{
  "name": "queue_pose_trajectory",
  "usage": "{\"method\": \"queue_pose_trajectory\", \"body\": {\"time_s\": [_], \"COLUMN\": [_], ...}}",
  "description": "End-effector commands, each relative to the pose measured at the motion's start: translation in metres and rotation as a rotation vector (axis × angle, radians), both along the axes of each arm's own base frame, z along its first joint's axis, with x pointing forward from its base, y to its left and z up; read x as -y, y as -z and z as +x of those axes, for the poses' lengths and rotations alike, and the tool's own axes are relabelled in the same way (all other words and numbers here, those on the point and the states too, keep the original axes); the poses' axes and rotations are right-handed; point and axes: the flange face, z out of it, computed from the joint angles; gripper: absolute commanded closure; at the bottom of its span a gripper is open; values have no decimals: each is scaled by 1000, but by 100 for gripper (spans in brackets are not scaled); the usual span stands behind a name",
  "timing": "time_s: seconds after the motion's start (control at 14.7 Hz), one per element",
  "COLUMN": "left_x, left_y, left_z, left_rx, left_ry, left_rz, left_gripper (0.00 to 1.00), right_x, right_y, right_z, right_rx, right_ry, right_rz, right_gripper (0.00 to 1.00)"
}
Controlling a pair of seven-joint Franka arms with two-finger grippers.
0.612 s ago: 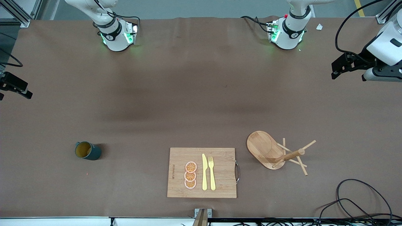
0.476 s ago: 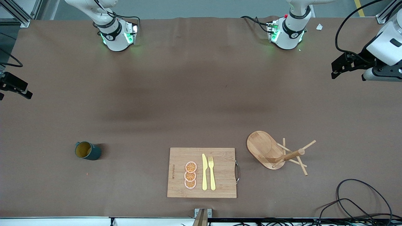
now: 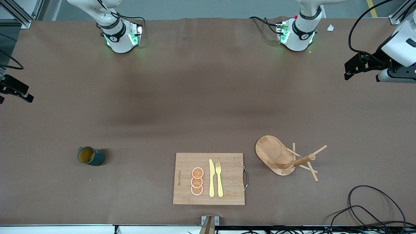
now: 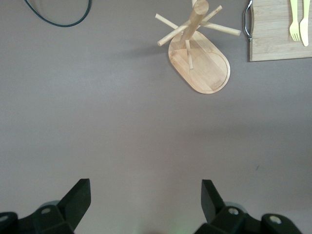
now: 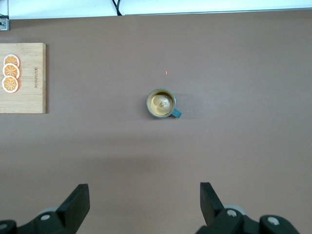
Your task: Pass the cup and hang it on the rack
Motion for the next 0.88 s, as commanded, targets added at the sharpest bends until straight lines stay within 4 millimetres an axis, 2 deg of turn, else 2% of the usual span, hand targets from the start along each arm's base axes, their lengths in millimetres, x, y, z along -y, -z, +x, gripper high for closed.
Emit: {"method": "queue_pose_trajectory", "body": {"time_s": [0.0,0.2,0.34,0.48,0.54,0.68,0.82], "left_x": [-2,1,1,2,2,1,2], "left_y": [-5,-4,-4,-5,-5,-2,-2], "left_z": [0,-1,-1,-1,-1,-1,-1], "left_rx": [-5,-8,-7,-4,-4,-9,-9], "left_ry": [5,10,10,13,14,13,14], "left_rz": [10,12,23,31,31,31,31], "left_gripper": [0,0,0,0,0,0,0], "right_x": [2,-11,-16,-21,-30,-31,-39], "right_y": [32,88,131,190,218,282,327], "right_z": [17,45,61,78,89,109,120], "right_rx": [-52,-119,-163,-239,-235,-229,-222], "right_ry": [6,-14,-5,-2,0,13,31], "right_rz": [30,44,124,139,134,119,106], "right_gripper": [0,0,0,0,0,0,0]}}
